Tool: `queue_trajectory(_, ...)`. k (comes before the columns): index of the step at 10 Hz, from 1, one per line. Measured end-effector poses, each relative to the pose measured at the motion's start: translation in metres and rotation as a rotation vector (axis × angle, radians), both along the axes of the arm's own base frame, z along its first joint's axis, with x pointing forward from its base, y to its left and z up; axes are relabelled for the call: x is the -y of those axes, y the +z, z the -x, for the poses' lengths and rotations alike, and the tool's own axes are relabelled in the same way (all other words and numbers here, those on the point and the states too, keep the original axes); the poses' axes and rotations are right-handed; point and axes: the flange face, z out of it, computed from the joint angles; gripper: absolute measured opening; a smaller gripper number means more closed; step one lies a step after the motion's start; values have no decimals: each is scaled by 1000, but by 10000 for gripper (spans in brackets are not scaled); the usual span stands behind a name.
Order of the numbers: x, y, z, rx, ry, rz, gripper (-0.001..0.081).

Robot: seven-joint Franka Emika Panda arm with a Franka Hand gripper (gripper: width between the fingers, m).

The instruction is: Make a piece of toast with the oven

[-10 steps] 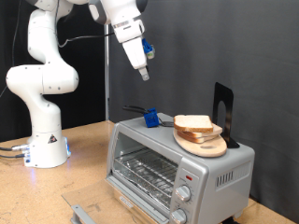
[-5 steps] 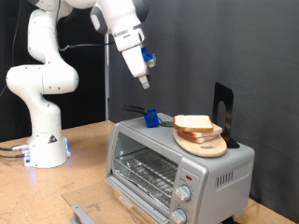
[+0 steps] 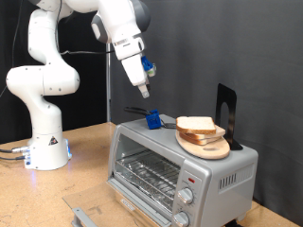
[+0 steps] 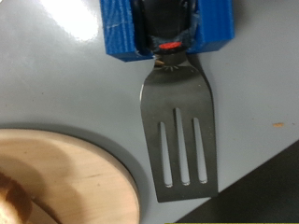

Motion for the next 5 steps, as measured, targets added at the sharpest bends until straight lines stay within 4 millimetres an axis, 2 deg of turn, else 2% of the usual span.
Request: queue_trajectory(5,0,-23,-1,-8,39,5,688)
